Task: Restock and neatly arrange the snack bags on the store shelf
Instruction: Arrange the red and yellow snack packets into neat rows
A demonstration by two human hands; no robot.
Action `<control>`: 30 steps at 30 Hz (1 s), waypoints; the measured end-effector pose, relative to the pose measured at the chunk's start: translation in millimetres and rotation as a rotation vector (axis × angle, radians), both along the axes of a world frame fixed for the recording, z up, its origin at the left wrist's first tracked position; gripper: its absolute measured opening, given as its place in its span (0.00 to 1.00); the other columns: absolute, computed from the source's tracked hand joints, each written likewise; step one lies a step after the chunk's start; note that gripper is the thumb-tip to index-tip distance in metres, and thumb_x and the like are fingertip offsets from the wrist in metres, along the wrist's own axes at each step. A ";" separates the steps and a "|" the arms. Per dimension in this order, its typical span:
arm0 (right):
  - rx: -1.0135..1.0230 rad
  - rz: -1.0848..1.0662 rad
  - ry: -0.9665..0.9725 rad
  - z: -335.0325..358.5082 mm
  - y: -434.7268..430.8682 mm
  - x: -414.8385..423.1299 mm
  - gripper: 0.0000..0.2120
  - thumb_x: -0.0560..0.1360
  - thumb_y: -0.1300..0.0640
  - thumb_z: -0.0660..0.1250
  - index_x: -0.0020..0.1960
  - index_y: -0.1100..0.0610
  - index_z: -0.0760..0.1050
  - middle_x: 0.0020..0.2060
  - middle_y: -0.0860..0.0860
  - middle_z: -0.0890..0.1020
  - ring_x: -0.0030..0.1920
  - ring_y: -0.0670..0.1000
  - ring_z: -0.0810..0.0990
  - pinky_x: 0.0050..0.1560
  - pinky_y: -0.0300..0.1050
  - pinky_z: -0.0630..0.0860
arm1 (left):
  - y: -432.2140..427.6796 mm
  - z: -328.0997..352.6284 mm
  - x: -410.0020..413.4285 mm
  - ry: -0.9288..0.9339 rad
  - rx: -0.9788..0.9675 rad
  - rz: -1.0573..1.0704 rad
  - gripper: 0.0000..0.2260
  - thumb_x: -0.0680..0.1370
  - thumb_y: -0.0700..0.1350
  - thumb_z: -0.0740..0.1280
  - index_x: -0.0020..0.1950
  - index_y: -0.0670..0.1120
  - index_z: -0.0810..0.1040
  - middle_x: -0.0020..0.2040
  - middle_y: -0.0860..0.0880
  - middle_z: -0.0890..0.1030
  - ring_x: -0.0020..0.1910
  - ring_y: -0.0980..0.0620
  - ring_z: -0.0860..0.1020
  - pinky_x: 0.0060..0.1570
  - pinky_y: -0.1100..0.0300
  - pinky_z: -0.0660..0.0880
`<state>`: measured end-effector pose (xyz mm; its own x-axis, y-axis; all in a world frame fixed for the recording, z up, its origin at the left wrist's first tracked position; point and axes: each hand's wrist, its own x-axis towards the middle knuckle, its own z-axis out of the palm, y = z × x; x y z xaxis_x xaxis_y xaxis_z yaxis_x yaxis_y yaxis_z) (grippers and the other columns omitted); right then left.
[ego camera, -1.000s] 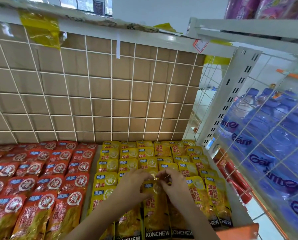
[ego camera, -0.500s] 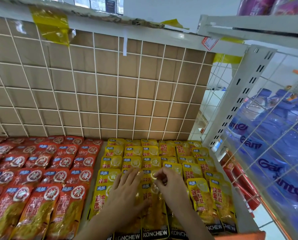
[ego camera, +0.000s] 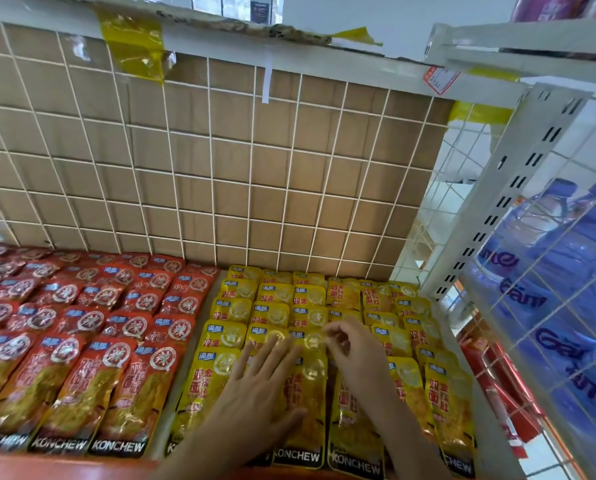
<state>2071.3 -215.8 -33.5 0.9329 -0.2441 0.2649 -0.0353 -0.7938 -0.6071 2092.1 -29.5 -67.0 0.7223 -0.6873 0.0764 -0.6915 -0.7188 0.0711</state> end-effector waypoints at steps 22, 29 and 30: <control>-0.002 0.102 0.243 -7.4 -21.1 43.7 0.03 0.72 0.53 0.70 0.41 0.51 0.78 0.39 0.40 0.76 0.42 0.40 0.74 0.45 0.40 0.73 | -3.0 -1.8 -9.4 -0.038 0.002 -0.076 0.37 0.71 0.75 0.47 0.71 0.54 0.67 0.69 0.55 0.70 0.71 0.53 0.61 0.64 0.50 0.56; 0.028 0.097 0.270 -6.9 -21.9 43.5 0.03 0.72 0.53 0.70 0.41 0.50 0.78 0.37 0.40 0.77 0.39 0.40 0.75 0.44 0.40 0.74 | -3.2 -4.5 -9.6 -0.007 -0.038 -0.076 0.37 0.71 0.74 0.46 0.70 0.54 0.67 0.69 0.53 0.71 0.71 0.51 0.61 0.63 0.48 0.57; 0.030 0.093 0.267 -6.8 -21.9 43.4 0.03 0.71 0.52 0.71 0.42 0.51 0.79 0.37 0.41 0.78 0.39 0.40 0.75 0.43 0.40 0.74 | -3.6 -4.8 -9.8 -0.001 -0.035 -0.075 0.37 0.71 0.74 0.46 0.70 0.54 0.67 0.69 0.53 0.71 0.71 0.51 0.62 0.63 0.48 0.57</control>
<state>2114.7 -237.6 -40.3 0.9874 -0.1582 0.0010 -0.1249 -0.7832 -0.6092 2082.3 -33.1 -71.8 0.6686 -0.7366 0.1021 -0.7436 -0.6619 0.0941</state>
